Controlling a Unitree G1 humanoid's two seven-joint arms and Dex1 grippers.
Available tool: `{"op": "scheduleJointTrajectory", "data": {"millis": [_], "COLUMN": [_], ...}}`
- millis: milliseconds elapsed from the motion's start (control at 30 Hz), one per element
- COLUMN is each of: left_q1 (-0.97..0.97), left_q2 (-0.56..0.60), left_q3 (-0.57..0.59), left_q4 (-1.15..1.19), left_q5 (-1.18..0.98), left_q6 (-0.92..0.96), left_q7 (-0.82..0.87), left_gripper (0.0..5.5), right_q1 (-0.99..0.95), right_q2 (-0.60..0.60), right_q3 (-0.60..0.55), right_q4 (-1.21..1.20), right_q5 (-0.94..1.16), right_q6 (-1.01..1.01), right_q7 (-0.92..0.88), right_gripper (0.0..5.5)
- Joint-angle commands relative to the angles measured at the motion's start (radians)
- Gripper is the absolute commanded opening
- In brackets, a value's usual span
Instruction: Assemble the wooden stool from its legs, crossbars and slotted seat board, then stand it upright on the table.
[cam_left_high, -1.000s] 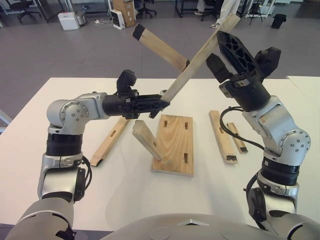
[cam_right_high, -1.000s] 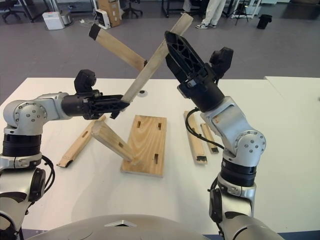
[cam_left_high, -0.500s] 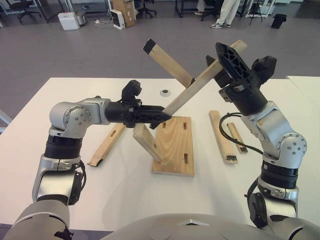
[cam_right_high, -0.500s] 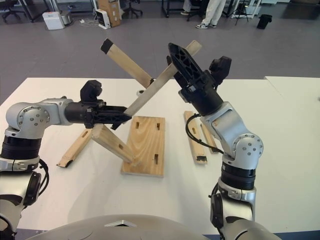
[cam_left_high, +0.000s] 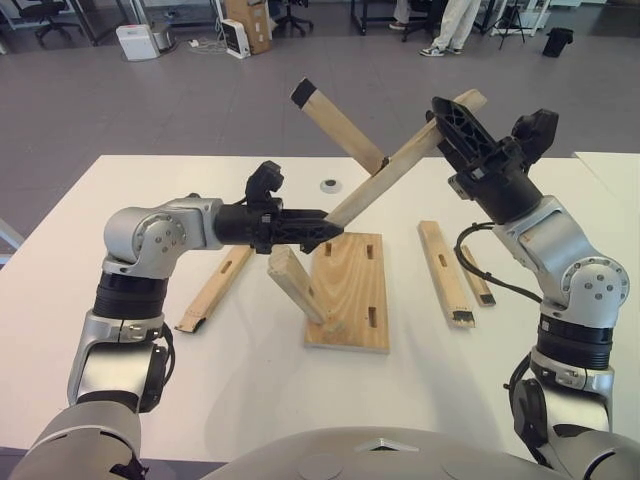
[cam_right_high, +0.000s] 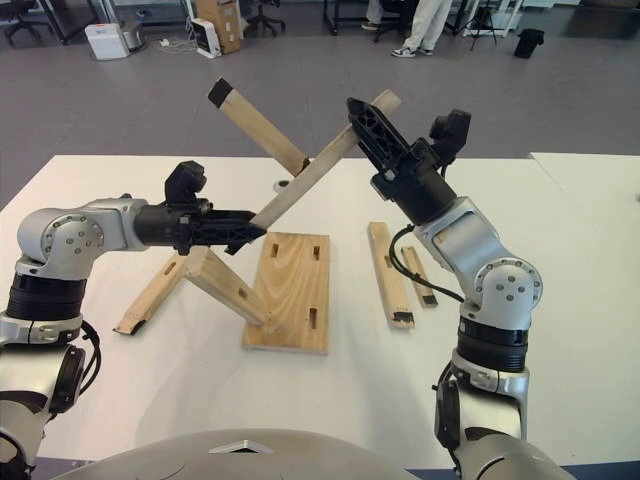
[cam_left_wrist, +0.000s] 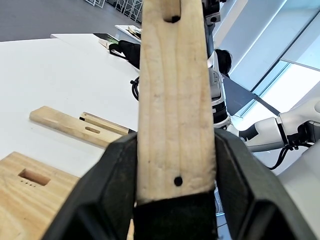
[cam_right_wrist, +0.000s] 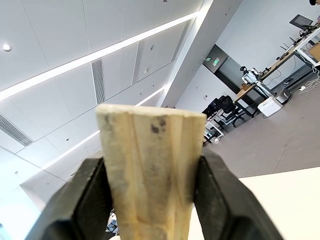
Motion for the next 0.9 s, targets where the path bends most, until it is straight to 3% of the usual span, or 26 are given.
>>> {"op": "scheduleJointTrajectory", "data": {"millis": [33,233,333,500,667,800,900], "left_q1": [-0.027,0.013,0.067,0.061,0.096,0.199,0.272], "left_q2": [-0.047,-0.093,-0.086,-0.11,-0.07,-0.04,-0.056], "left_q3": [0.021,0.078,0.102,0.126,0.167,0.147,0.115], "left_q4": [0.037,-0.008,-0.042,-0.031,0.007,0.059,0.122], "left_q5": [0.032,-0.004,-0.021,-0.042,-0.002,0.107,0.246], "left_q6": [-0.043,-0.059,-0.05,-0.028,-0.075,-0.171,-0.319], "left_q7": [0.067,0.156,0.183,0.242,0.256,0.274,0.324], "left_gripper": [2.06,2.06,2.06,3.33,3.35,3.35,3.35], "right_q1": [-0.086,-0.246,-0.239,-0.234,-0.177,-0.056,-0.018], "right_q2": [-0.081,-0.286,-0.3,-0.276,-0.291,-0.291,-0.294], "right_q3": [-0.026,-0.124,-0.128,-0.12,-0.118,-0.143,-0.117], "right_q4": [-0.019,0.119,0.129,0.127,0.061,-0.081,-0.087], "right_q5": [-0.027,-0.085,-0.077,-0.073,-0.116,-0.19,-0.4], "right_q6": [0.015,0.041,0.062,0.087,0.097,0.063,-0.025], "right_q7": [0.049,0.184,0.196,0.179,0.209,0.356,0.352], "right_gripper": [2.15,2.15,2.15,2.15,2.15,2.15,2.15]}}
